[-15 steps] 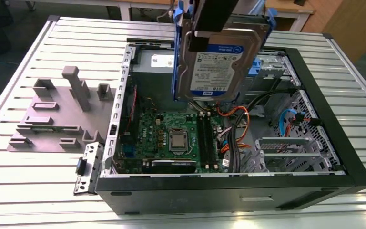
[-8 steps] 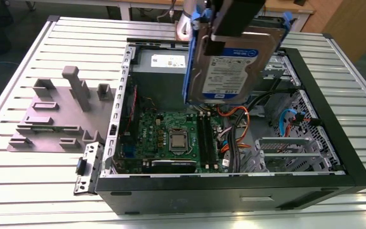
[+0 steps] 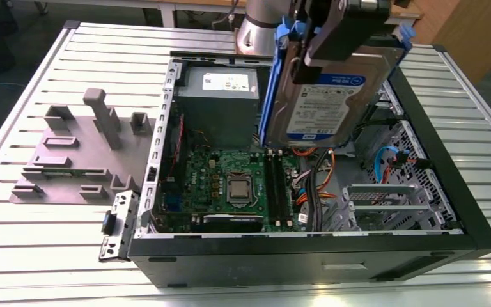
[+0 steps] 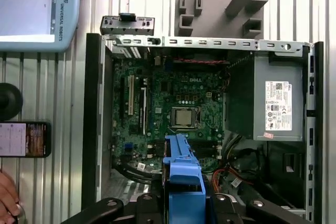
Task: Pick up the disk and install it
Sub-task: 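Insert the disk into the insertion slot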
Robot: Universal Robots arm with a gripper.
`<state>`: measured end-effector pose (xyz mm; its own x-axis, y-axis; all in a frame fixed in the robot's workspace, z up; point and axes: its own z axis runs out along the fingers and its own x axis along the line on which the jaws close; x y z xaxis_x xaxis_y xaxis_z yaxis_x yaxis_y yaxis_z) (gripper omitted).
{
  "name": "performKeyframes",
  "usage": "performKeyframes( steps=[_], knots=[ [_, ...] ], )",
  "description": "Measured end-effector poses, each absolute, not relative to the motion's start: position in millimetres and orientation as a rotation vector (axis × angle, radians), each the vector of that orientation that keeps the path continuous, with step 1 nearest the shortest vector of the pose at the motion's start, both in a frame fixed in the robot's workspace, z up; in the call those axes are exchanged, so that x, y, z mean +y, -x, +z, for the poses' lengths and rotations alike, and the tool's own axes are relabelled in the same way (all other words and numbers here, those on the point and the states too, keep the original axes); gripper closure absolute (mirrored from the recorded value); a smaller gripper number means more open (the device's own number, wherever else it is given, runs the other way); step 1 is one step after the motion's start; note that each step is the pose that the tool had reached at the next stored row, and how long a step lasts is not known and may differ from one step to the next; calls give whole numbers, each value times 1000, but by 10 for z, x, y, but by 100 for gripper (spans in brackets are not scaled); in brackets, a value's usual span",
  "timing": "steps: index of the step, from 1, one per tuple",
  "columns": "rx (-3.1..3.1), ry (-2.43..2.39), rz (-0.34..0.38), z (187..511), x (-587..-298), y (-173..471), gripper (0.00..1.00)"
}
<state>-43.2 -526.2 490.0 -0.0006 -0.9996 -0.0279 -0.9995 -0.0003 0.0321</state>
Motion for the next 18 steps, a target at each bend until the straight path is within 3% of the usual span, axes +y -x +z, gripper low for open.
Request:
performKeyframes(
  steps=[18],
  knots=[
    [-2218,-2218,-65,4885,-5424,419,64]
  ],
)
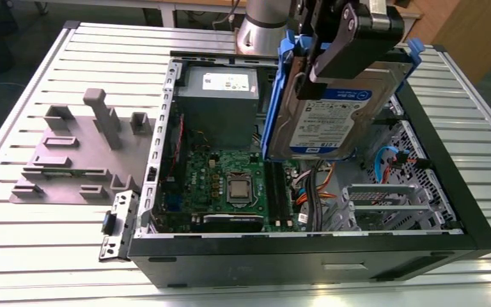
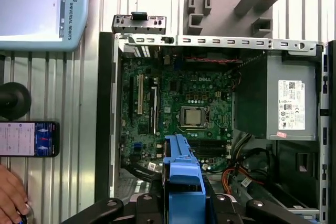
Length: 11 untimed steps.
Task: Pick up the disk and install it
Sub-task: 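Insert the disk into the insertion slot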
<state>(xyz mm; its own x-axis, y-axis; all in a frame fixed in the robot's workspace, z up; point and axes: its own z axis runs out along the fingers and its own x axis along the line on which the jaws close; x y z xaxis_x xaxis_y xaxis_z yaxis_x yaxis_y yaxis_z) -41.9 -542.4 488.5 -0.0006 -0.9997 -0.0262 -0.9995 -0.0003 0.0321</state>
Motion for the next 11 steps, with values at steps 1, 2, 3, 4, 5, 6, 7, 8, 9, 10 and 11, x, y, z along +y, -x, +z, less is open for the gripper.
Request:
performKeyframes(
  steps=[1,2,3,4,5,6,7,8,9,10,11],
  knots=[
    [-2218,-2218,-65,4885,-5428,416,64],
    [-2218,-2218,-64,4885,-5432,412,64],
    [-2218,-2218,-64,4884,-5434,408,64],
    [-2218,-2218,-64,4884,-5435,398,64],
    [-2218,-2218,-64,4884,-5436,381,64],
    [-2218,-2218,-65,4884,-5437,355,64],
    [-2218,-2218,-65,4883,-5437,325,64],
    [-2218,-2218,-65,4883,-5437,293,64],
    [-2218,-2218,-65,4883,-5437,257,64],
    [-2218,-2218,-65,4882,-5438,222,64],
    [-2218,-2218,-65,4881,-5438,193,64]
  ],
)
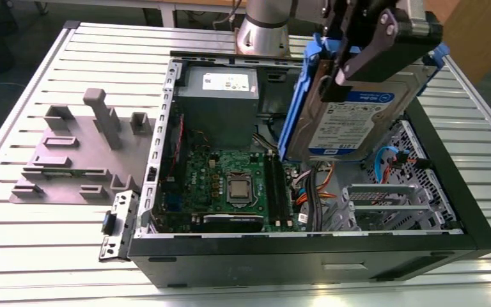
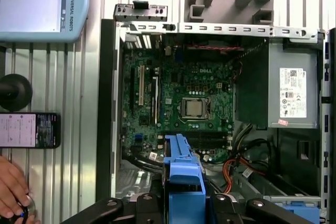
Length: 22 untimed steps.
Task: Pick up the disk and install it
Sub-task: 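Insert the disk into the insertion slot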
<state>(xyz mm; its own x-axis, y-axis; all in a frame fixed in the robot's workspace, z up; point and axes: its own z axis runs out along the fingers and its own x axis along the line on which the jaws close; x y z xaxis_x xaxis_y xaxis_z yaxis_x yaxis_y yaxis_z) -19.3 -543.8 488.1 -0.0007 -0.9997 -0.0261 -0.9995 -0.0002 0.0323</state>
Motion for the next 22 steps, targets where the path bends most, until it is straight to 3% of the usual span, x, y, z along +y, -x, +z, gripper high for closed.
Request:
performKeyframes(
  steps=[22],
  knots=[
    [-2218,-2217,-65,4802,-5618,-30,64]
  ],
)
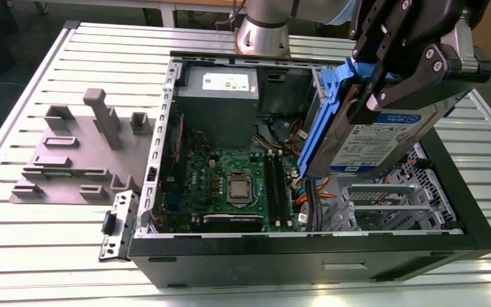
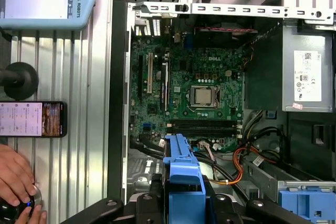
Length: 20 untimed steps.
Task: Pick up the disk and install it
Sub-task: 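Insert the disk into the insertion slot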
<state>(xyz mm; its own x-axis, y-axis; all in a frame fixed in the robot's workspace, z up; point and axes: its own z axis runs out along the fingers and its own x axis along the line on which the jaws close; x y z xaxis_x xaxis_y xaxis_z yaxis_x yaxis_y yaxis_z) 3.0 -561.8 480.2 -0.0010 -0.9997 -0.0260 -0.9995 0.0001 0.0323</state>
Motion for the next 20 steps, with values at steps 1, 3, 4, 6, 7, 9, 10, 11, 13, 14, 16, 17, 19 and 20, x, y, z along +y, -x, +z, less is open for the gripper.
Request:
performKeyframes(
  steps=[1,3,4,6,7,9,10,11,13,14,16,17,19,20],
  knots=[
    [-2218,-2217,-65,4802,-5618,-30,64],
    [-2218,-2217,-65,4802,-5618,-30,64],
    [-2218,-2217,-65,4801,-5618,-30,64],
    [-2219,-2217,-65,4798,-5622,-30,64],
    [-2219,-2217,-65,4796,-5625,-31,64],
    [-2218,-2217,-65,4789,-5630,-49,64],
    [-2218,-2217,-65,4785,-5632,-69,64],
    [-2218,-2217,-65,4779,-5632,-96,64],
    [-2218,-2217,-65,4767,-5634,-151,64],
    [-2218,-2217,-65,4759,-5635,-179,64],
    [-2218,-2217,-65,4741,-5642,-242,64],
    [-2218,-2217,-65,4730,-5647,-269,64],
    [-2218,-2217,-65,4708,-5654,-320,64],
    [-2218,-2217,-65,4697,-5657,-346,64]
  ],
)
